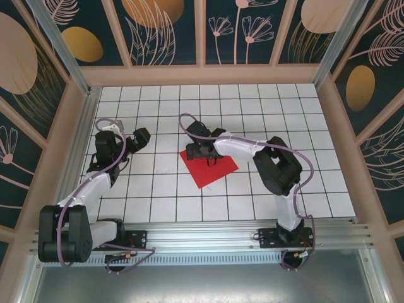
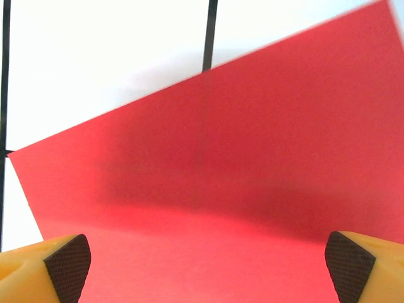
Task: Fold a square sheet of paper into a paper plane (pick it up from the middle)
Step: Move the square sheet of paper to the center of the table, then pick up the square sheet of paper from the center of the table.
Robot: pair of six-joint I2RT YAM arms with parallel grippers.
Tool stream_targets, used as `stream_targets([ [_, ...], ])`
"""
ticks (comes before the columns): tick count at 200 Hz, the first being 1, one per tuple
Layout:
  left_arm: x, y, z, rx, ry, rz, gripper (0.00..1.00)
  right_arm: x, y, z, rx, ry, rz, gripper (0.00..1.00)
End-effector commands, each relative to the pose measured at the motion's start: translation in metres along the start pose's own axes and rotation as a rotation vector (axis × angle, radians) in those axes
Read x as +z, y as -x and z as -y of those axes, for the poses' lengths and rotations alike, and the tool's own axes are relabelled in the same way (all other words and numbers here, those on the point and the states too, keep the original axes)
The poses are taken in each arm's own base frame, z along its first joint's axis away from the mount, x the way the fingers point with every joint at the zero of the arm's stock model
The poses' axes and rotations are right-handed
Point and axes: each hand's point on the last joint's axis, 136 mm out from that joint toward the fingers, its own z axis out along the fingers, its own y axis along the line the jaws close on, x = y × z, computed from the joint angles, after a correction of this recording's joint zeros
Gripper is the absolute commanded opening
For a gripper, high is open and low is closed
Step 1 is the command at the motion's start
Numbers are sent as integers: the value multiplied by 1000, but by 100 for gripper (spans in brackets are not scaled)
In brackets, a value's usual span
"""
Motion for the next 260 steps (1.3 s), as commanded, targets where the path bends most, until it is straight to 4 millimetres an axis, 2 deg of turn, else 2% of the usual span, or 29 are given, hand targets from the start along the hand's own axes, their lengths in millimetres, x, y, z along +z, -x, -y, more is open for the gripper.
stream_targets([
  [1,-2,-6,-2,-22,1,-22,99,-17,-12,11,-232,-23,-76,99],
  [66,-1,-10,-8,-24,22,-33,99,-2,-10,10,-295,52,-148,99],
  [136,0,-11,-11,-23,45,-45,98,20,-27,20,-289,29,-230,99],
  [181,-4,-10,-9,-25,44,-37,98,37,-47,34,-275,-28,-293,98],
  [236,-5,-13,-10,-25,40,-39,99,48,-80,51,-258,-69,-377,79],
  [260,-6,-14,-12,-28,46,-34,99,51,-85,57,-250,-89,-388,75],
])
